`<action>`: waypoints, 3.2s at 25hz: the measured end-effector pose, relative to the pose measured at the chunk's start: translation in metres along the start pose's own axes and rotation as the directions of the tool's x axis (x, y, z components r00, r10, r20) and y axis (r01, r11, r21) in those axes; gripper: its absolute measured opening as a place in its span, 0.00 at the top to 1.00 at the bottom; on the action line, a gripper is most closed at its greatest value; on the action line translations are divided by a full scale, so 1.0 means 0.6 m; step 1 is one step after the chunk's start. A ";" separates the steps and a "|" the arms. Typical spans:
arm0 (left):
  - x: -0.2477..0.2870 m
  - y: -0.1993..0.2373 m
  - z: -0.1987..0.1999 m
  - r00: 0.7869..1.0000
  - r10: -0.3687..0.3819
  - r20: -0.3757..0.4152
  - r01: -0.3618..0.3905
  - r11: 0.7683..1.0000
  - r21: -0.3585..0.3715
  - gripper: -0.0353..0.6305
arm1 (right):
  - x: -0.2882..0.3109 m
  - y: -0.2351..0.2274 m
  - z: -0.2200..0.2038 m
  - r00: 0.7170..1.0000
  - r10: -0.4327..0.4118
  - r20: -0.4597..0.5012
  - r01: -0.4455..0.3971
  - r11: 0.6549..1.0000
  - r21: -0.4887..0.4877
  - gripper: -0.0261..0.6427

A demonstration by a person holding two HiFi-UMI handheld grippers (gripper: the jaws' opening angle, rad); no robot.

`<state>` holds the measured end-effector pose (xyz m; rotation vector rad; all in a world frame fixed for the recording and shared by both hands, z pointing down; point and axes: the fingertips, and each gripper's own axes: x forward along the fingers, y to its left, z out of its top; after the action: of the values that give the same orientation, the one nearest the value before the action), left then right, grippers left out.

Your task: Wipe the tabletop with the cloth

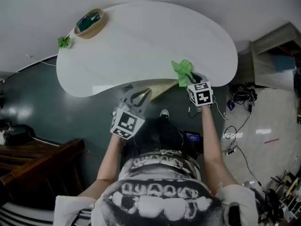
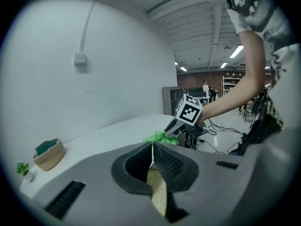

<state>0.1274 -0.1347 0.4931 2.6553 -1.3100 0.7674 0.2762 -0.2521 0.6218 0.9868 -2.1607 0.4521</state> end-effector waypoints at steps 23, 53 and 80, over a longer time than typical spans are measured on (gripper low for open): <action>0.053 -0.080 0.029 0.998 -0.030 -0.064 0.032 0.999 0.033 0.93 | -0.093 -0.174 -0.105 0.995 -0.101 0.007 0.100 0.989 0.106 0.84; -0.301 -0.099 -0.126 0.997 0.081 0.008 -0.080 0.996 -0.030 0.94 | -0.253 0.249 -0.108 0.990 -0.055 0.126 0.043 0.994 0.101 0.84; -0.430 -0.202 -0.176 0.992 0.095 0.081 -0.093 0.995 -0.029 0.93 | -0.369 0.508 -0.146 0.970 0.066 0.234 -0.055 0.997 -0.053 0.84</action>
<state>0.0466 0.1583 0.4808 2.6482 -1.4637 0.6533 0.1855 0.1085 0.5152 0.9931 -2.4085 0.3256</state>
